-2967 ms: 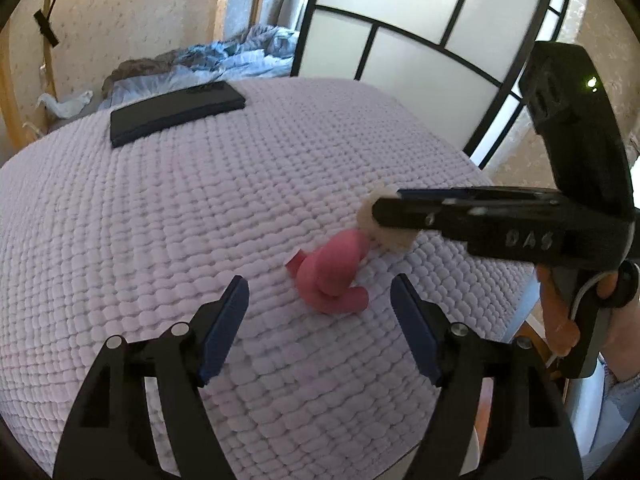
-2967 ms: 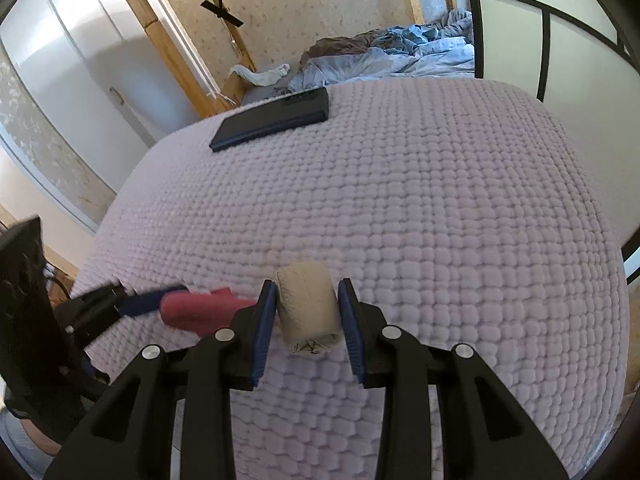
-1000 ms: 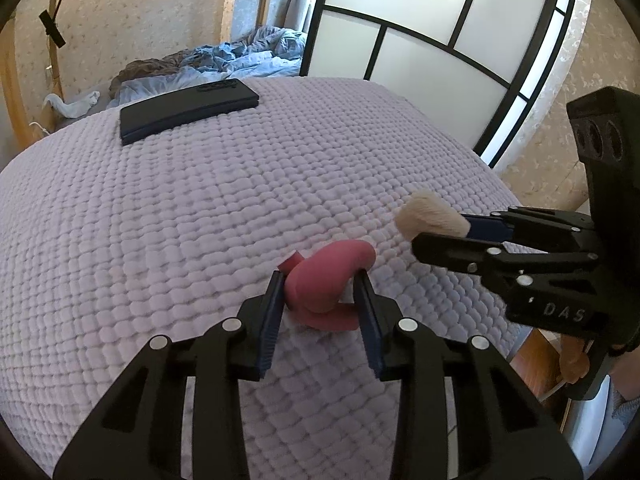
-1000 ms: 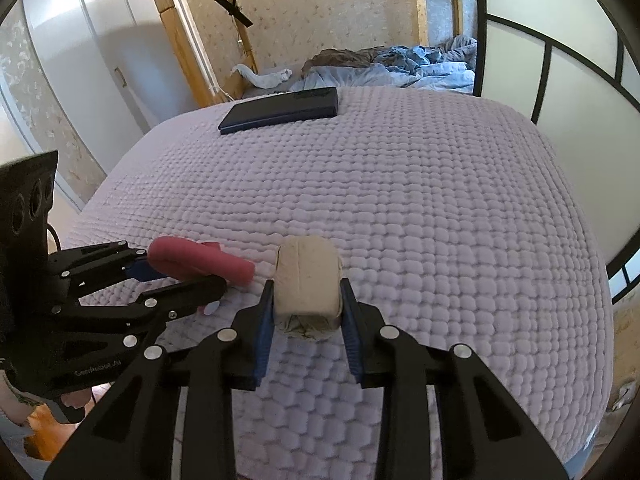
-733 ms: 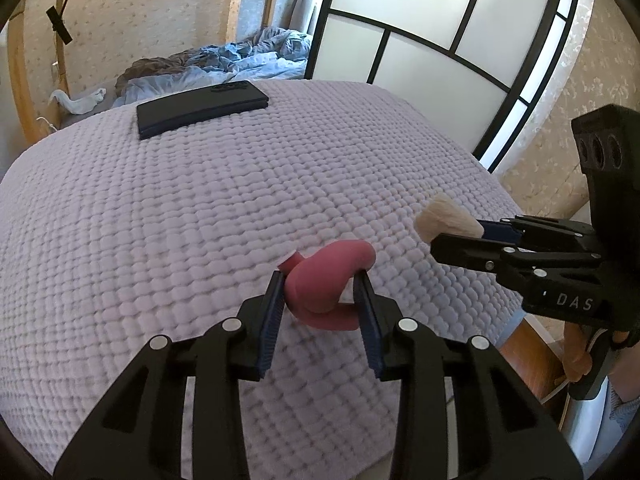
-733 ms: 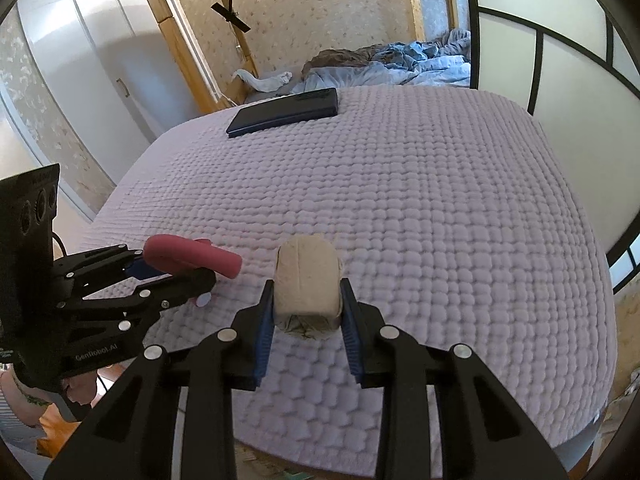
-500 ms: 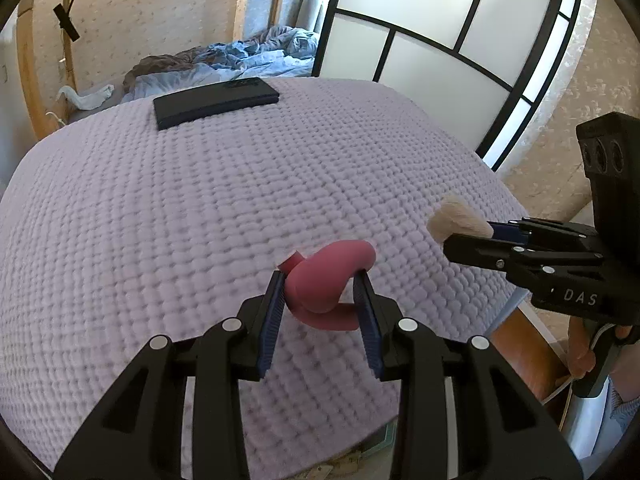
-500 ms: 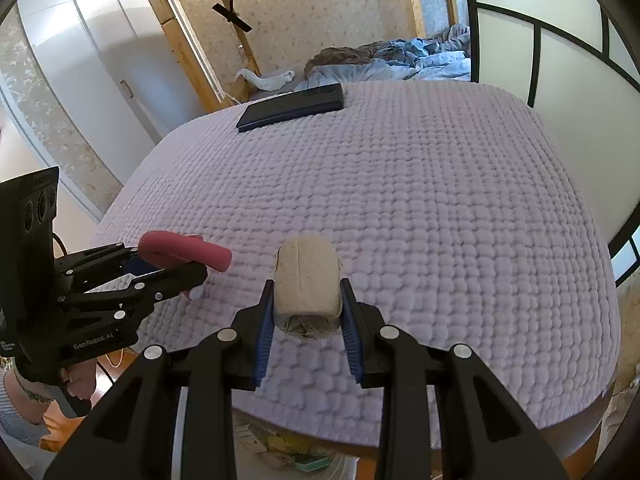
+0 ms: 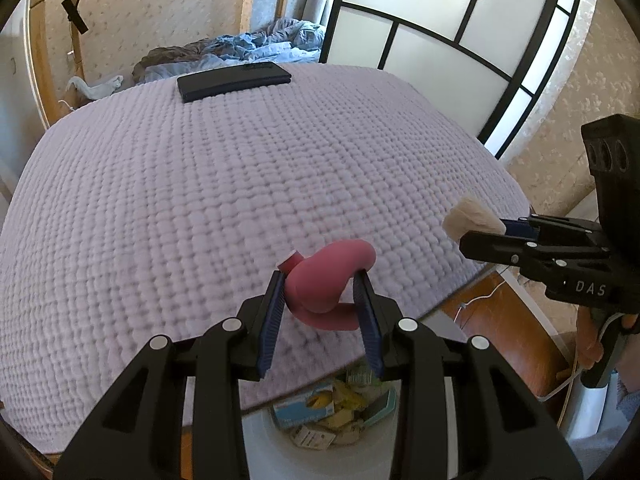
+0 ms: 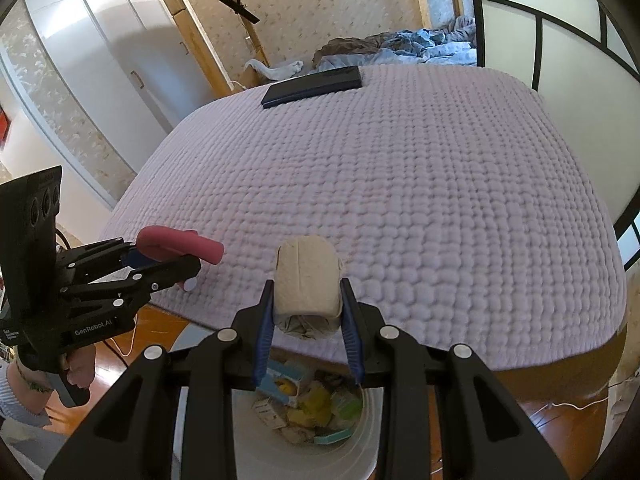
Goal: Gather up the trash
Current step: 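Carry the pink roller in the left gripper while the right carries the beige roll over the bin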
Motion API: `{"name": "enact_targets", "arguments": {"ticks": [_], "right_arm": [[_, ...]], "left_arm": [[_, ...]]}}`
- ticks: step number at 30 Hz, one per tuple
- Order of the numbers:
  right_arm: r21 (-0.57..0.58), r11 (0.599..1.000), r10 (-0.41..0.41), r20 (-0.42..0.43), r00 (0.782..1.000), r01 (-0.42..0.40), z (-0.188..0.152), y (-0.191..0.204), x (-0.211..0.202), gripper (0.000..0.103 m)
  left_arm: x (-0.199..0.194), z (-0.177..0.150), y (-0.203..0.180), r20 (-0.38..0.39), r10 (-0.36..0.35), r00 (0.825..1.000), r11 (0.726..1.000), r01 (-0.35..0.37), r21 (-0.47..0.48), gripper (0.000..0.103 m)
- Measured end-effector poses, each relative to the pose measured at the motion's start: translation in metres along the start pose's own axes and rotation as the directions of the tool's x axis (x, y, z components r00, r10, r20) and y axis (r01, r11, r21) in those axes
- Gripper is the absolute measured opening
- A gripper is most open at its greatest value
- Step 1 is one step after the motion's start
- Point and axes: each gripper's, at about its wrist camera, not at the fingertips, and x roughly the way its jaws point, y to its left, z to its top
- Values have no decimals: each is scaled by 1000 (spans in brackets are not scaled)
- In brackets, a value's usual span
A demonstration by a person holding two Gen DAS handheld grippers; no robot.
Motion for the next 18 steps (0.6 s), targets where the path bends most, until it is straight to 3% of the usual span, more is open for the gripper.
{"name": "enact_targets", "arguments": {"ticks": [18], "right_arm": [[-10, 999, 35, -77, 996, -36, -73, 42, -17, 31]], "left_arm": [[-29, -44, -12, -58, -39, 998, 998, 41, 38, 38]]}}
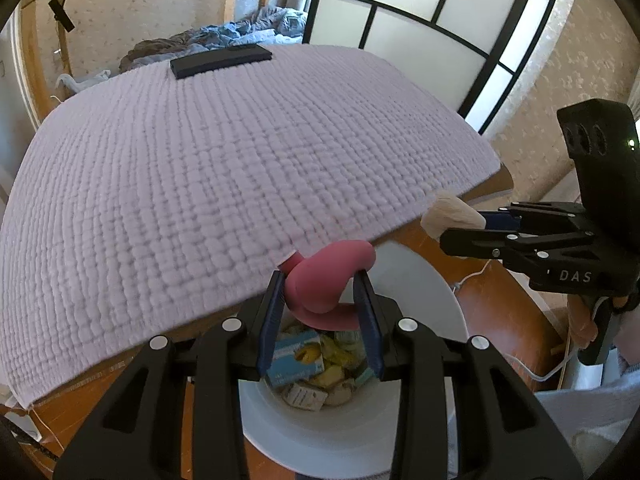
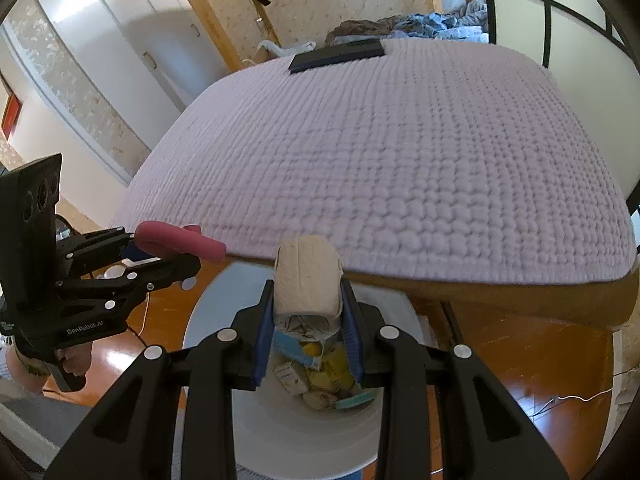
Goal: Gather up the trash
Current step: 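Carry the pink roller in the left gripper while the right carries the beige roll over the bin, then open the left gripper over the bin while the right opens, dropping the beige roll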
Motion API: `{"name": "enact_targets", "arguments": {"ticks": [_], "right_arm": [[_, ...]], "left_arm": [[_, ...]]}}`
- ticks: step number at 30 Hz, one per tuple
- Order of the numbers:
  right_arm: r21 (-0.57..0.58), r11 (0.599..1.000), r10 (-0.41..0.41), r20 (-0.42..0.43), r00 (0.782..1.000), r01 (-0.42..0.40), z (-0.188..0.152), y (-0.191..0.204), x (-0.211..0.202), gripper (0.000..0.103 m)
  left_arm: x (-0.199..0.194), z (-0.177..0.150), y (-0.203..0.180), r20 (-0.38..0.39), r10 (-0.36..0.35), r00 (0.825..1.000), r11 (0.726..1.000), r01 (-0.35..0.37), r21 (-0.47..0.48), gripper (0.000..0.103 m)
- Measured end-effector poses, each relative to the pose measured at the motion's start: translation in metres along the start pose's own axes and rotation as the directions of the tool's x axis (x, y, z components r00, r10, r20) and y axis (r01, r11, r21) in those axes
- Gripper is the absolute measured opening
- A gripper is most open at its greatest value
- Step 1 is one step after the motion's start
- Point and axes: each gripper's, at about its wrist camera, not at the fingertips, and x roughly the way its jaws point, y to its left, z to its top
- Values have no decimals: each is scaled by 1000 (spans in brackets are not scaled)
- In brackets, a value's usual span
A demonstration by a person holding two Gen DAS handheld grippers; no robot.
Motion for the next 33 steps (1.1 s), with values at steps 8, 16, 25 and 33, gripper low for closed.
{"name": "enact_targets", "arguments": {"ticks": [8, 16, 25, 33], "right_arm": [[-10, 1000, 1, -53, 999, -2, -29, 12, 8, 31], [-16, 1000, -13, -102, 995, 12, -59, 25, 22, 31], [-22, 1000, -25, -150, 988, 22, -77, 29, 49, 31], [-24, 999, -26, -186, 982, 21, -76, 29, 72, 31]], "left_arm": [[6, -21, -4, -57, 7, 998, 1000, -6, 9, 38], [19, -40, -5, -99, 32, 995, 999, -31, 12, 38], [42, -56, -3, -161, 53, 986, 999, -52, 9, 38], [58, -63, -1, -200, 60, 978, 998, -60, 7, 38]]}}
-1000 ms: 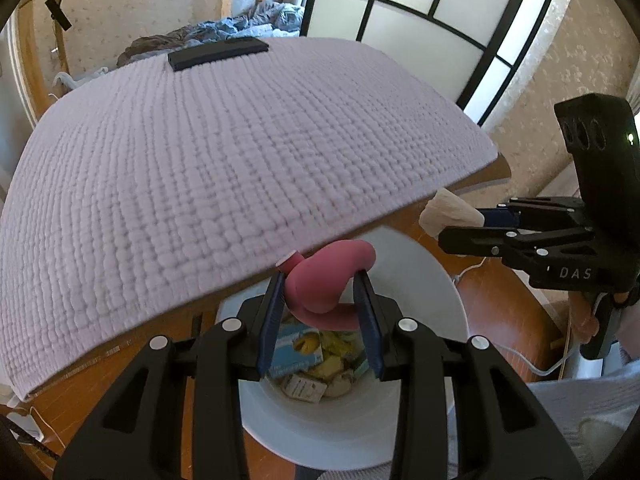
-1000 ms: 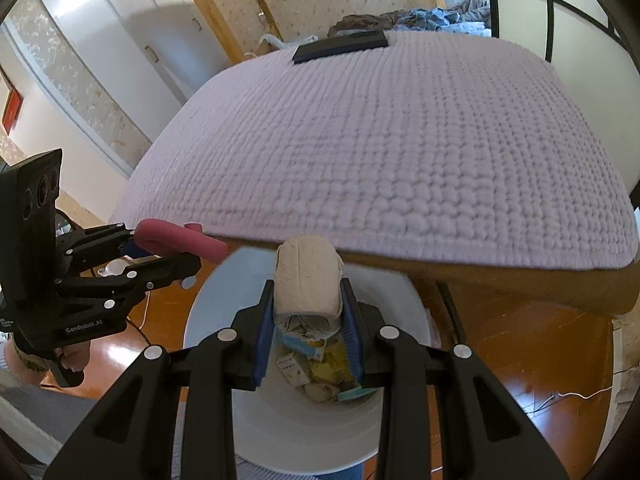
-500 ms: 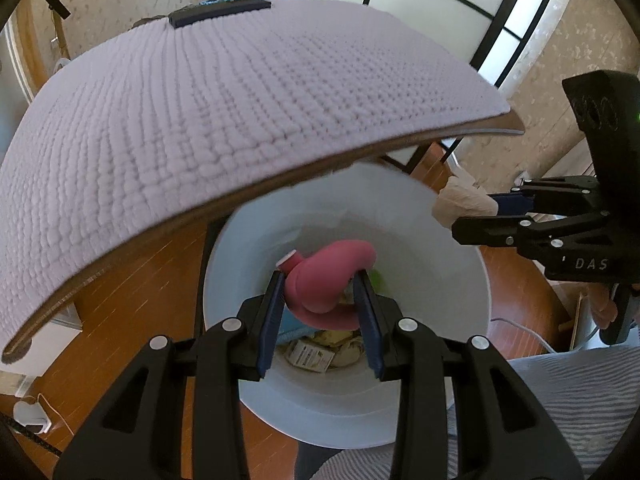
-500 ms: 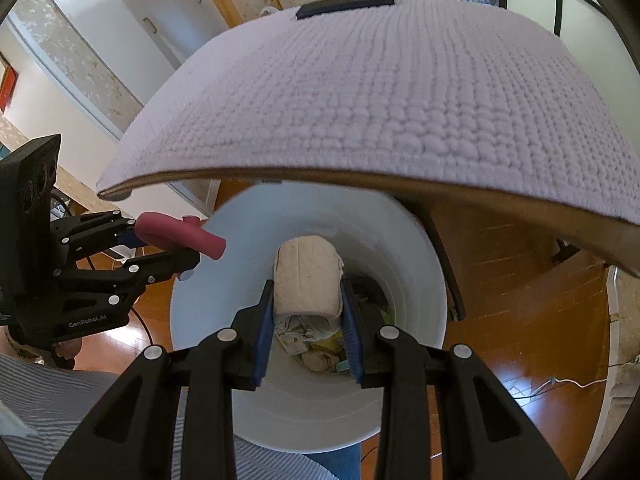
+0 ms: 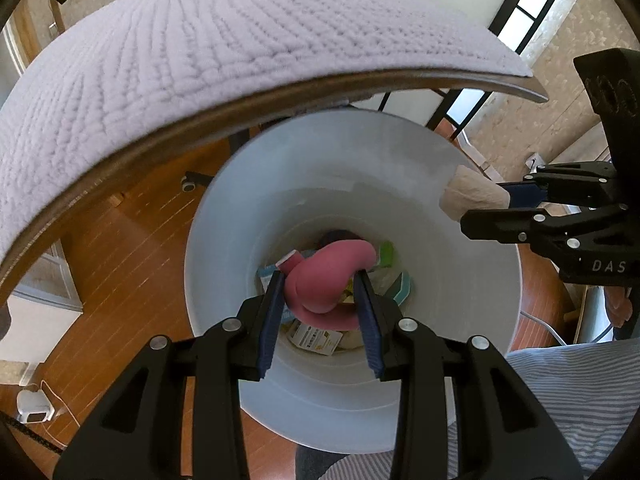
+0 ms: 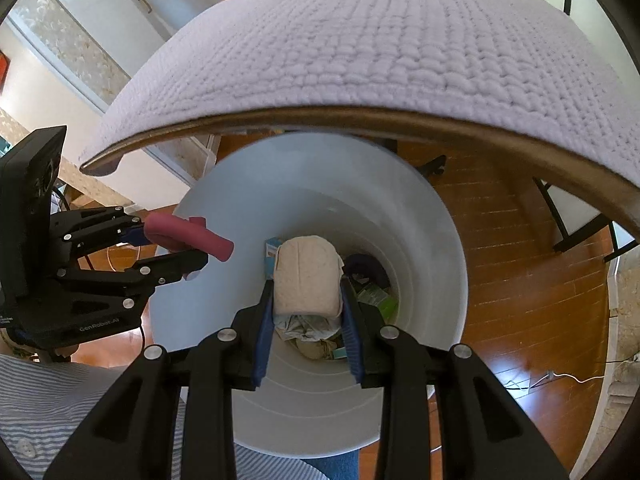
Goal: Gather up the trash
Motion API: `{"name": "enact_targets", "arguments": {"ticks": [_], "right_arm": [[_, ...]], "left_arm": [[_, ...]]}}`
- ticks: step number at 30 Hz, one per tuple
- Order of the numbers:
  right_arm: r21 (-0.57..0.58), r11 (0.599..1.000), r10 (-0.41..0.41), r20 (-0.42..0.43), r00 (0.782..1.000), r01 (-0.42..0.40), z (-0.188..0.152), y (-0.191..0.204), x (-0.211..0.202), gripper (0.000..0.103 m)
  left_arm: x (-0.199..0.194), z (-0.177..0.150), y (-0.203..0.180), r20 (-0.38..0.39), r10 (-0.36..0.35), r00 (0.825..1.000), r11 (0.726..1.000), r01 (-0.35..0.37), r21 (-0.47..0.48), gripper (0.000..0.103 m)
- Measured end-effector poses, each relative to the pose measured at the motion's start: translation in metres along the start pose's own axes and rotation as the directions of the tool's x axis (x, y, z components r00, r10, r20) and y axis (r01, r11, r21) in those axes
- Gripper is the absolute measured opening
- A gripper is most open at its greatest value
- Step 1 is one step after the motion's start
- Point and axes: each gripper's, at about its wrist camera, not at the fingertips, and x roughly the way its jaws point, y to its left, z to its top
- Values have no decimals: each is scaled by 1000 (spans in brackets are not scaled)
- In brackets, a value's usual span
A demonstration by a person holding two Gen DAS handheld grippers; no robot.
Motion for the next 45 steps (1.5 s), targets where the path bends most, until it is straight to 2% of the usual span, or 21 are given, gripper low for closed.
{"name": "enact_targets", "arguments": {"ticks": [4, 6, 15, 18, 21, 23, 26, 32, 37, 42, 45], "right_arm": [[4, 1000, -4, -21, 1000, 4, 7, -1, 9, 32], [16, 1000, -15, -27, 1000, 16, 10, -2, 12, 49], [56, 998, -8, 18, 1000, 7, 10, -12, -6, 69], [70, 998, 1, 53, 999, -4, 15, -10, -19, 70], [75, 997, -20, 122, 992, 11, 25, -7, -43, 70], [93, 995, -36, 177, 984, 19, 33, -10, -62, 70], [137, 990, -69, 262, 963, 33, 49, -23, -91, 71], [182, 975, -189, 400, 897, 125, 98, -53, -138, 71], [219, 957, -270, 442, 855, 189, 146, -86, -150, 72], [264, 941, -311, 427, 849, 212, 187, -129, -135, 76], [287, 926, -348, 390, 853, 246, 210, -156, -110, 76]], "left_arm": [[8, -1, 1, -21, -1, 1000, 1000, 1, -3, 41], [7, 0, 1, -26, 11, 1000, 1000, -12, -21, 67], [-4, 1, 7, -5, 3, 1000, 1000, -4, -26, 67], [-20, 8, 7, 25, 5, 1000, 999, -4, -36, 67], [-47, 19, 7, 100, 24, 995, 999, -19, -45, 67], [-69, 29, 8, 164, 51, 985, 997, -41, -60, 67], [-100, 46, 19, 255, 95, 962, 991, -68, -111, 74], [-141, 92, 60, 368, 226, 902, 957, -135, -257, 80], [-150, 131, 101, 377, 322, 869, 913, -178, -368, 83], [-133, 165, 138, 354, 396, 848, 871, -225, -436, 83], [-116, 181, 160, 328, 424, 844, 854, -252, -455, 83]]}}
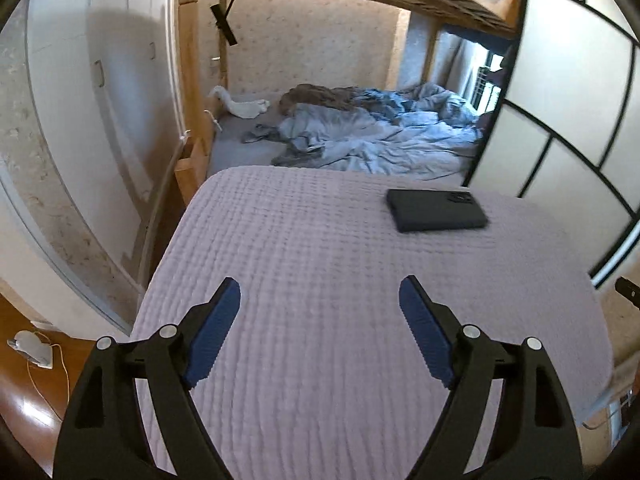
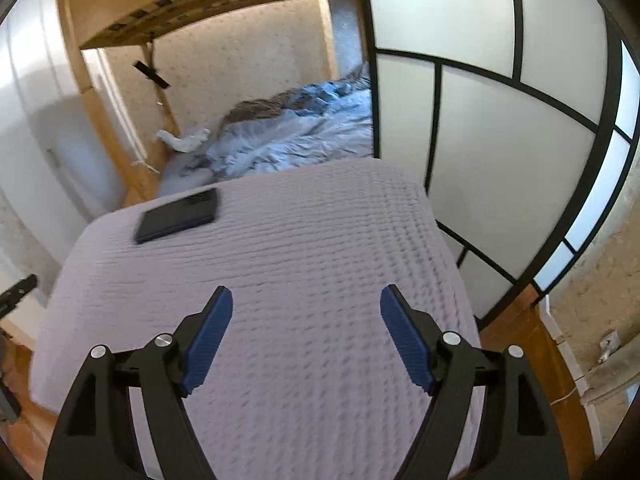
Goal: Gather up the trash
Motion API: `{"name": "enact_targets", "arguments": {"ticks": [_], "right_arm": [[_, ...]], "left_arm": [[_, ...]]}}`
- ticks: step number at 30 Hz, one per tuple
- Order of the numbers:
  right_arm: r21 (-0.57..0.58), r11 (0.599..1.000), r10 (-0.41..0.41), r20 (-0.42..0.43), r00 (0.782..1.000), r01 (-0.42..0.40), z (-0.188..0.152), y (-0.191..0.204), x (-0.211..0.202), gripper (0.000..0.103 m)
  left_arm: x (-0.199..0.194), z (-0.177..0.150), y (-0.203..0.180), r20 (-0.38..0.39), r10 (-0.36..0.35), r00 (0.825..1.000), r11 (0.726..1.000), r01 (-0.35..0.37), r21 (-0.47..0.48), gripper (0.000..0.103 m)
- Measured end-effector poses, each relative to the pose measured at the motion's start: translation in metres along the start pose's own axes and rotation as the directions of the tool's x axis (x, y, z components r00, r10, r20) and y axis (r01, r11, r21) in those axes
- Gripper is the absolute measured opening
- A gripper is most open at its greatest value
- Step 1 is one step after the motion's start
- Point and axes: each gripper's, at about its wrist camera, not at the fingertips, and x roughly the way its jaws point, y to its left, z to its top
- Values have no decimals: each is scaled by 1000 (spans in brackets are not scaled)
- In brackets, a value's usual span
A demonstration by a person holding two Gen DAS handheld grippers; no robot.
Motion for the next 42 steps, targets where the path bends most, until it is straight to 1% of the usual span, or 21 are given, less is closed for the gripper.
{"name": "enact_targets", "arguments": {"ticks": [1, 3, 4, 9, 12, 14, 18, 22, 23, 26, 28, 29, 32, 39, 42], "right_arm": [[5, 1000, -10, -12, 1000, 10, 4, -2, 10, 76], [27, 1000, -14, -46, 999, 15, 12, -10, 36, 76], [36, 999, -14, -58, 998, 16, 13, -15, 40, 76], [64, 997, -33, -138, 990, 42, 13, -29, 87, 76], [81, 996, -30, -163, 986, 44, 14, -33, 106, 76], [59, 997, -49, -147, 988, 58, 15, -30, 110, 78], [3, 995, -98, -124, 987, 99, 13, -18, 114, 79], [-22, 991, -134, -83, 987, 133, 9, -11, 115, 81], [-24, 991, -136, -83, 987, 135, 9, -10, 116, 84], [-15, 991, -132, -85, 988, 131, 9, -9, 117, 88], [-13, 992, -130, -91, 987, 129, 9, -10, 117, 94], [-14, 992, -128, -98, 987, 127, 9, -10, 119, 99], [-40, 987, -158, -110, 981, 155, 11, -5, 124, 99], [-38, 987, -157, -110, 981, 154, 11, -6, 123, 100], [-39, 987, -159, -110, 981, 155, 11, -6, 123, 100]], "left_arm": [[11, 2, 1, -9, 19, 1000, 1000, -19, 0, 83], [31, 3, 8, -36, 33, 999, 999, -34, -13, 83], [40, 4, 10, -50, 40, 998, 999, -41, -19, 83], [70, -3, 14, -96, 79, 992, 997, -80, -9, 83], [83, -7, 16, -122, 94, 988, 995, -96, -11, 83], [88, -12, 20, -133, 104, 986, 994, -108, -19, 83], [97, -15, 26, -147, 114, 982, 992, -120, -32, 83], [99, -14, 26, -140, 120, 983, 992, -125, -26, 83], [100, -13, 26, -141, 120, 983, 992, -125, -27, 83], [101, -13, 27, -141, 121, 983, 992, -126, -28, 84], [101, -12, 27, -142, 122, 982, 991, -127, -30, 85], [103, -12, 28, -145, 123, 982, 991, -129, -31, 87], [106, -12, 29, -150, 122, 981, 991, -128, -35, 90], [111, -12, 30, -162, 112, 980, 993, -118, -29, 100], [112, -13, 30, -167, 111, 980, 993, -116, -25, 102]]}}
